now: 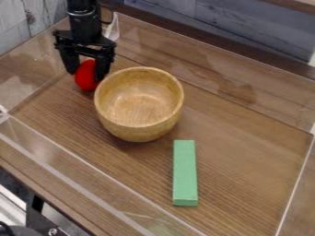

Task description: Move the red object to the left

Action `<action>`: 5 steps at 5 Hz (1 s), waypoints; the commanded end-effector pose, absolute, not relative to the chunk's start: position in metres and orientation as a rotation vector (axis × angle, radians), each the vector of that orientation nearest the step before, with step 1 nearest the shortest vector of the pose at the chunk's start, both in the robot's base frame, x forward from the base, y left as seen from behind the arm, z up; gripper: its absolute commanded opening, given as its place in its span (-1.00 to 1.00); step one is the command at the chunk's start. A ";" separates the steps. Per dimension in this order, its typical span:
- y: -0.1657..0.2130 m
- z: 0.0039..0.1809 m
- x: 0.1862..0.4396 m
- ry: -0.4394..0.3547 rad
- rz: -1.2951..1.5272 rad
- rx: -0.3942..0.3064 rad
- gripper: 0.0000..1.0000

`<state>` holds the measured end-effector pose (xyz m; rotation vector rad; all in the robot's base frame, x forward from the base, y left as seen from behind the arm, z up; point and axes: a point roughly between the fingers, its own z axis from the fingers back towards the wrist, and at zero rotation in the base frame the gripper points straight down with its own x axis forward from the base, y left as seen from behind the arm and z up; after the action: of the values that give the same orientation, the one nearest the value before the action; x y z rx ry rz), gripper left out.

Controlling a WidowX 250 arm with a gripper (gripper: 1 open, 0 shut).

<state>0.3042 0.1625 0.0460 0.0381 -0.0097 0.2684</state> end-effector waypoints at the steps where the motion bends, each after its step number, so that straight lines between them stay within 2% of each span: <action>1: 0.184 0.080 0.320 -0.104 0.208 0.049 1.00; 2: 0.206 0.082 0.323 -0.110 0.151 0.042 1.00; 4: 0.210 0.054 0.322 -0.105 0.165 0.046 1.00; 5: 0.214 0.054 0.326 -0.107 0.177 0.049 1.00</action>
<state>0.3196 0.2055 0.0390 0.0196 -0.0644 0.1749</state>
